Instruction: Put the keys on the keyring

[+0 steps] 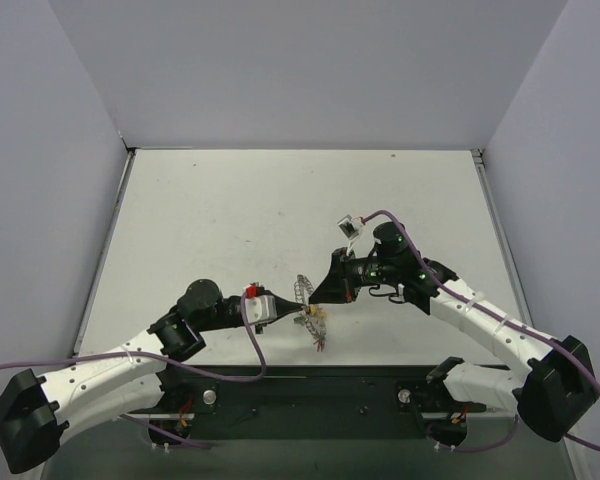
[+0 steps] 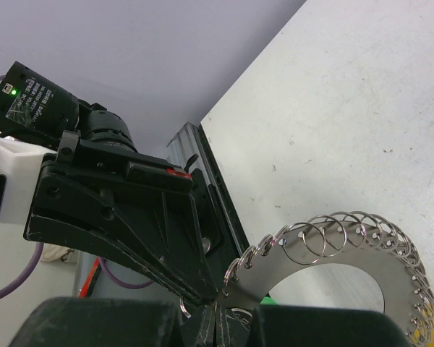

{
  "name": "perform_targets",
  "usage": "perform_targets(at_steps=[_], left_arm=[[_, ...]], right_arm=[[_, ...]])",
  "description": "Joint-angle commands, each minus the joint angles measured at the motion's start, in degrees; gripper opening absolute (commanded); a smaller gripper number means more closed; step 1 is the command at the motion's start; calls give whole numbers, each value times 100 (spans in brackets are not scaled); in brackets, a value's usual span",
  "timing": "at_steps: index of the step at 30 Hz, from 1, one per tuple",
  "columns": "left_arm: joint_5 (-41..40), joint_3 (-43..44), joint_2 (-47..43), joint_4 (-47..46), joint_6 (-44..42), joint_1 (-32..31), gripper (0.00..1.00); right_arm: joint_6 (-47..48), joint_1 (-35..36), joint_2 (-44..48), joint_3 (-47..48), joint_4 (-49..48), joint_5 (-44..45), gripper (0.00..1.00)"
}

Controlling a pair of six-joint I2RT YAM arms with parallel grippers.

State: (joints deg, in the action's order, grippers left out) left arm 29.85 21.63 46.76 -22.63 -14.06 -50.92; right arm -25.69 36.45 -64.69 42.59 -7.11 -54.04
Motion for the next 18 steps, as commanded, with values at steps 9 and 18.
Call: perform_targets(at_steps=[9,18], left_arm=[[-339,280,52,-400,-17,-50,0],[-506,272,140,-294,-88,-85,0]], right_arm=[[56,56,-27,48,-194,-159,0],[29,56,-18,92,-159,-168,0]])
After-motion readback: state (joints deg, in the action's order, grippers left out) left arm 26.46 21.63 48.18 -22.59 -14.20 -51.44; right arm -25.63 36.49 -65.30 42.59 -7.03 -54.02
